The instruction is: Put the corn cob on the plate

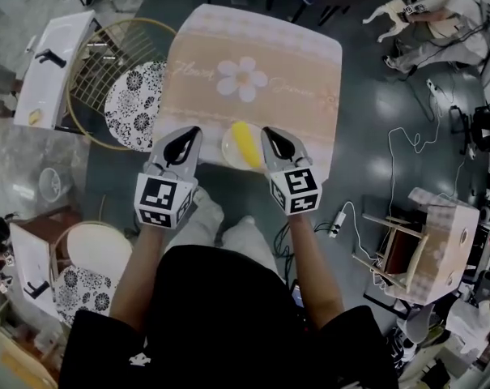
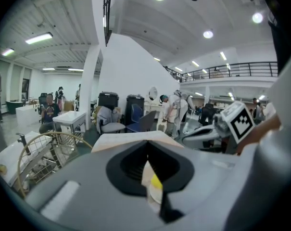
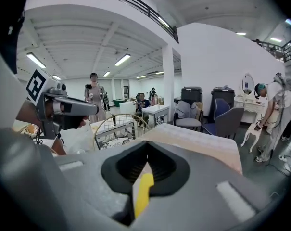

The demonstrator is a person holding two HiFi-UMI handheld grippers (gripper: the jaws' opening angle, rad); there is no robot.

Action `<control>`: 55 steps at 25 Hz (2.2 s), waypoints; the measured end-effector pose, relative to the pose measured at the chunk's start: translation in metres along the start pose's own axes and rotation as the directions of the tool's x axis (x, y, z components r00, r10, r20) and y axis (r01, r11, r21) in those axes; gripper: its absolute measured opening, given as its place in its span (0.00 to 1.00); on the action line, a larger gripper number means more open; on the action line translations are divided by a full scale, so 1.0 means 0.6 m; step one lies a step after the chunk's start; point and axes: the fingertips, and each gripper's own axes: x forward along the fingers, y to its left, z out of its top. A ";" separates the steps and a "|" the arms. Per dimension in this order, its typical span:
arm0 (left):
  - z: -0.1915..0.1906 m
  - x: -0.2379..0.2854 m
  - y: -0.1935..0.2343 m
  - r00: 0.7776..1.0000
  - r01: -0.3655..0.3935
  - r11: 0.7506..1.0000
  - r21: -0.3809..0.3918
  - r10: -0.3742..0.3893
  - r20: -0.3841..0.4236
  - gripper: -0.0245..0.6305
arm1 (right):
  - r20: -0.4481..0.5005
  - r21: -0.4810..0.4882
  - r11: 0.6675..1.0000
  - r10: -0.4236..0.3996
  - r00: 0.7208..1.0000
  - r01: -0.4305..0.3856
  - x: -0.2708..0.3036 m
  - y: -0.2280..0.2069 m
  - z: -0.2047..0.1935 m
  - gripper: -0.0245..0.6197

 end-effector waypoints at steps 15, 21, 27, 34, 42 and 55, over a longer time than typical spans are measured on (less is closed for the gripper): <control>0.041 -0.040 -0.102 0.999 -0.021 0.999 0.049 0.019 0.049 0.04 | 0.155 -0.080 0.996 0.045 0.987 -0.033 -0.143 0.010 0.086 0.04; 0.074 -0.067 -0.153 0.996 -0.019 0.995 0.098 0.011 0.084 0.04 | 0.205 -0.102 0.991 0.109 0.973 -0.090 -0.187 0.032 0.118 0.04; 0.088 -0.081 -0.196 0.995 -0.001 0.991 0.137 -0.012 0.100 0.04 | 0.254 -0.117 0.988 0.129 0.959 -0.102 -0.226 0.039 0.145 0.04; 0.109 -0.093 -0.237 0.992 -0.002 0.986 0.167 -0.018 0.121 0.04 | 0.279 -0.124 0.985 0.154 0.948 -0.123 -0.268 0.043 0.160 0.04; 0.120 -0.108 -0.269 0.991 -0.026 0.982 0.186 0.001 0.132 0.04 | 0.287 -0.126 0.982 0.170 0.943 -0.139 -0.311 0.053 0.157 0.04; 0.115 -0.141 -0.322 0.989 -0.052 0.977 0.206 0.023 0.143 0.04 | 0.323 -0.146 0.976 0.204 0.924 -0.164 -0.360 0.072 0.156 0.04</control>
